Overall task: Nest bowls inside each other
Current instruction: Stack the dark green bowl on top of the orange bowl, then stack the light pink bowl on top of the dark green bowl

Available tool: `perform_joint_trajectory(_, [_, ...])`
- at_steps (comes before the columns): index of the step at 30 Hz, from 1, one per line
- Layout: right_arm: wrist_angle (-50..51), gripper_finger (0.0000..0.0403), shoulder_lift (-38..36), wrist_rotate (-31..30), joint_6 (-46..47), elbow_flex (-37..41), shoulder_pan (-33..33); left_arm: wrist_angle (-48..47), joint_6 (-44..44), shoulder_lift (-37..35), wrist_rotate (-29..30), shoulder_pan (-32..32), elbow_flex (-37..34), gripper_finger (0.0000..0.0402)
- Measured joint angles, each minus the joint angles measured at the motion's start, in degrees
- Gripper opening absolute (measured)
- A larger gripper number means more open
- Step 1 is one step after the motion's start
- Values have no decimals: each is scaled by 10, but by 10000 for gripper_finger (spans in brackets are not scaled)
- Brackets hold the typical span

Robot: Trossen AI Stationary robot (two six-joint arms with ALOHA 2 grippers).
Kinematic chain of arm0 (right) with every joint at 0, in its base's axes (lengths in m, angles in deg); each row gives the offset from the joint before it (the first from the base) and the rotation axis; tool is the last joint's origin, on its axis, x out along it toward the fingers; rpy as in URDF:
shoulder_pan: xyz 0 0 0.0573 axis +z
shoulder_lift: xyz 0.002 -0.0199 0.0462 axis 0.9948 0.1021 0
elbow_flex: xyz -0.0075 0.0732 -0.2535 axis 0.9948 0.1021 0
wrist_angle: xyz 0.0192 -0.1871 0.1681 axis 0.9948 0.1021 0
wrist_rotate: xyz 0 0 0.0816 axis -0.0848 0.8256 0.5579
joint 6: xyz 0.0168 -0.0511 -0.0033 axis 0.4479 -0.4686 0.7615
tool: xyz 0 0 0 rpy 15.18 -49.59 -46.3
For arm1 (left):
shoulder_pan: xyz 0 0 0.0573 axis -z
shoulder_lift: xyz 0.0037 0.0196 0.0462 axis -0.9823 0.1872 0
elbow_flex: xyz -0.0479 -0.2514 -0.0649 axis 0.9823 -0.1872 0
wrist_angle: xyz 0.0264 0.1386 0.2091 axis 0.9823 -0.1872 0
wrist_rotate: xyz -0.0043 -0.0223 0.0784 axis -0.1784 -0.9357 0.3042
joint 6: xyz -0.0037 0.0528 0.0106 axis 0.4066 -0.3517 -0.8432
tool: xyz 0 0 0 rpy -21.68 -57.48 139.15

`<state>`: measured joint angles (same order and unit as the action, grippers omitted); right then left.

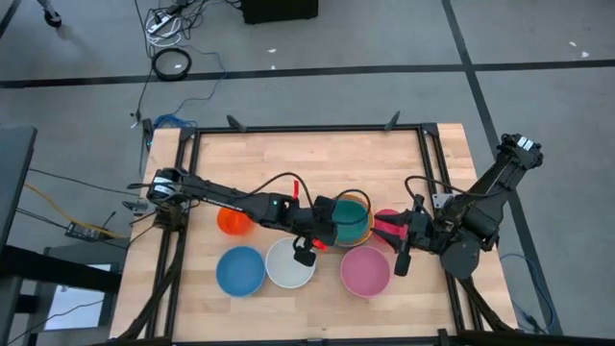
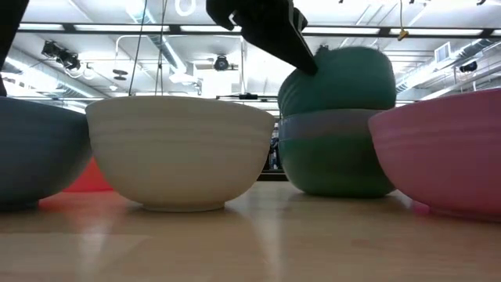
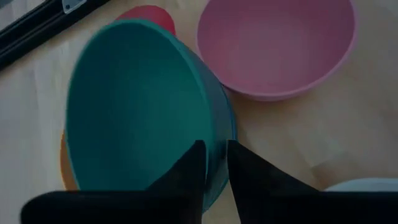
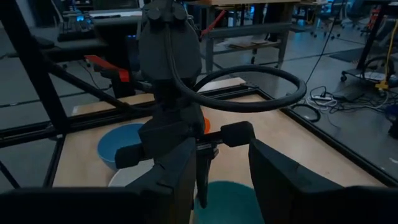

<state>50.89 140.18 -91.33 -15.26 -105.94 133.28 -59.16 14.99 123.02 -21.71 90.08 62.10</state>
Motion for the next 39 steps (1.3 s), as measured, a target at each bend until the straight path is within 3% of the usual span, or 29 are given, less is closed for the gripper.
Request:
perform_joint_trajectory(12, [54, 137, 0, 23, 75, 0, 0, -26, 27, -5, -15, -4, 9, 128])
perform_joint_trajectory(15, [119, 137, 0, 58, 172, 0, 0, -106, 25, -17, 1, 0, 47, 129])
perform_joint_trajectory(19, [260, 133, 1, 134, 371, 0, 0, -204, 43, -49, 32, 3, 84, 129])
perform_joint_trajectory(24, [384, 129, 31, 250, 552, 3, -2, -285, 98, -129, 33, 6, 76, 129])
perform_joint_trajectory(31, [412, 129, 117, 405, 651, 4, -2, -306, 243, -284, 51, 22, 13, 129])
perform_joint_trajectory(39, [344, 129, 168, 445, 689, 4, 4, -223, 368, -474, 118, 70, -88, 129])
